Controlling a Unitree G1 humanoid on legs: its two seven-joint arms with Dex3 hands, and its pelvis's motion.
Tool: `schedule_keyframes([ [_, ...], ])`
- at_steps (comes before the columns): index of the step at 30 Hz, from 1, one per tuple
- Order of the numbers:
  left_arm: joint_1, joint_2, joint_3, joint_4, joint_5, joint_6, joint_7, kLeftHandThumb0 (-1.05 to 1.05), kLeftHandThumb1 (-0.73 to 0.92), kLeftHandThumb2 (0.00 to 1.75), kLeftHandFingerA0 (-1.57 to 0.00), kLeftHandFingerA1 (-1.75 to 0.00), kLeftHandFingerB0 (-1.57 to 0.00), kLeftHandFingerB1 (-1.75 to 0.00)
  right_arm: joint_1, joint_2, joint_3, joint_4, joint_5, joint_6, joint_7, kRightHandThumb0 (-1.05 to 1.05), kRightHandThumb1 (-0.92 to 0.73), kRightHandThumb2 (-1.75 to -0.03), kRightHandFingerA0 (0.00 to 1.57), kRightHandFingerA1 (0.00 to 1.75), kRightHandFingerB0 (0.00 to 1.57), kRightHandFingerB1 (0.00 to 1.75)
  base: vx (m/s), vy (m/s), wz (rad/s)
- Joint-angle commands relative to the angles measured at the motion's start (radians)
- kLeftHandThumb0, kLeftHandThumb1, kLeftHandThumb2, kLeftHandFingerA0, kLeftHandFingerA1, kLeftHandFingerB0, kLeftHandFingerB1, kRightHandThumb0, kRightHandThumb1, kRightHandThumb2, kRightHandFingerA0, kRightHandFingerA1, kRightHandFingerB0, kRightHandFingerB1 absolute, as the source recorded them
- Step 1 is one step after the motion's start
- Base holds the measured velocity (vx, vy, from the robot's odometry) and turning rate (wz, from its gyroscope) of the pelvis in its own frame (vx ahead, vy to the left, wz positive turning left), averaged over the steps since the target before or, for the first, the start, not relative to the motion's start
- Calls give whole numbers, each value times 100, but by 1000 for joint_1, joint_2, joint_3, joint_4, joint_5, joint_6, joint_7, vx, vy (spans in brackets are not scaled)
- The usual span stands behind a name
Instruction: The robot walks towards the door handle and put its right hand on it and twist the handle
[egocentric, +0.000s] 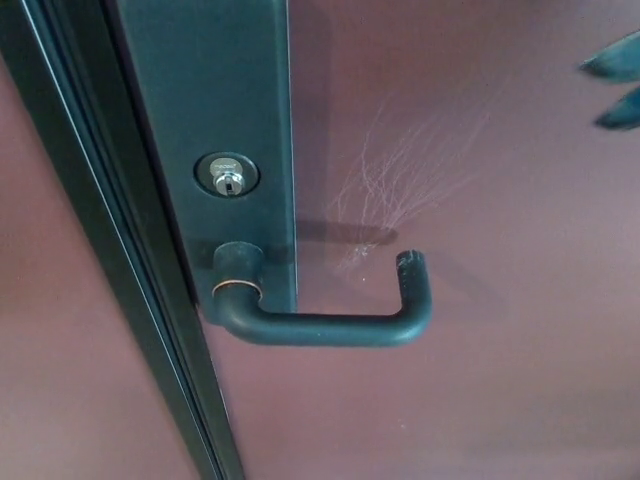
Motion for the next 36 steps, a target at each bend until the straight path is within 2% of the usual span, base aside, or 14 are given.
schedule_keyframes([
  [1,2,21,-11,5,15,23,-32,-37,61,58,-69,-46,-47,-38,-204,-70,194,-49,147,277,55,-47,-50,-55,60,49,46,40,0,0,0],
  [3,-3,19,-14,3,18,22,-32,-37,61,58,-68,-46,-47,-38,-268,-45,261,-44,125,313,74,-48,-51,-55,59,48,45,38,0,0,0],
  [4,-6,18,-13,2,16,23,-34,-37,61,58,-68,-46,-47,-38,-299,-31,291,-40,115,332,82,-53,-44,-73,53,55,41,48,0,0,0],
  [7,-9,15,-12,1,15,23,-33,-37,61,58,-68,-46,-46,-38,-378,5,368,-23,85,380,107,-54,-44,-74,53,55,41,47,0,0,0],
  [8,-7,14,-13,1,15,24,-34,-37,61,58,-67,-45,-46,-38,-408,18,398,-15,72,398,120,-50,-53,-56,59,46,45,37,0,0,0],
  [11,-1,17,-18,2,20,23,-39,-37,61,58,-67,-45,-46,-38,-475,57,481,3,31,444,150,-50,-53,-56,59,45,46,37,0,0,0],
  [12,0,17,-16,2,18,23,-38,-37,61,58,-67,-45,-46,-38,-504,77,514,13,12,462,158,-56,-44,-76,53,54,40,47,0,0,0],
  [14,-10,17,-14,1,15,26,-36,-37,61,58,-67,-45,-46,-38,-573,114,579,39,-26,499,175,-56,-45,-76,53,54,40,47,0,0,0],
  [15,-13,16,-13,1,14,28,-36,-37,61,58,-67,-45,-46,-38,-591,124,595,47,-37,508,180,-52,-54,-57,59,45,46,36,0,0,0],
  [20,-14,9,-15,4,17,33,-23,-37,61,58,-67,-45,-46,-38,-721,202,718,111,-103,585,212,-56,-54,-57,58,44,45,36,0,0,0],
  [21,-11,9,-16,3,17,32,-26,-38,61,58,-67,-45,-46,-38,-761,234,765,137,-132,605,221,-61,-45,-78,51,54,38,46,0,0,0],
  [22,-14,9,-14,2,15,32,-28,-37,61,58,-67,-45,-46,-38,-785,251,789,154,-148,615,226,-61,-45,-78,51,54,38,46,0,0,0],
  [35,-42,14,-25,2,19,37,-40,-37,61,58,-67,-45,-46,-38,-990,426,1066,320,-337,764,254,-59,-45,-77,48,53,35,45,0,0,0],
  [36,-43,13,-26,2,18,38,-41,-37,61,58,-67,-45,-46,-38,-993,429,1073,323,-344,768,257,-54,-55,-57,54,43,41,35,0,0,0],
])
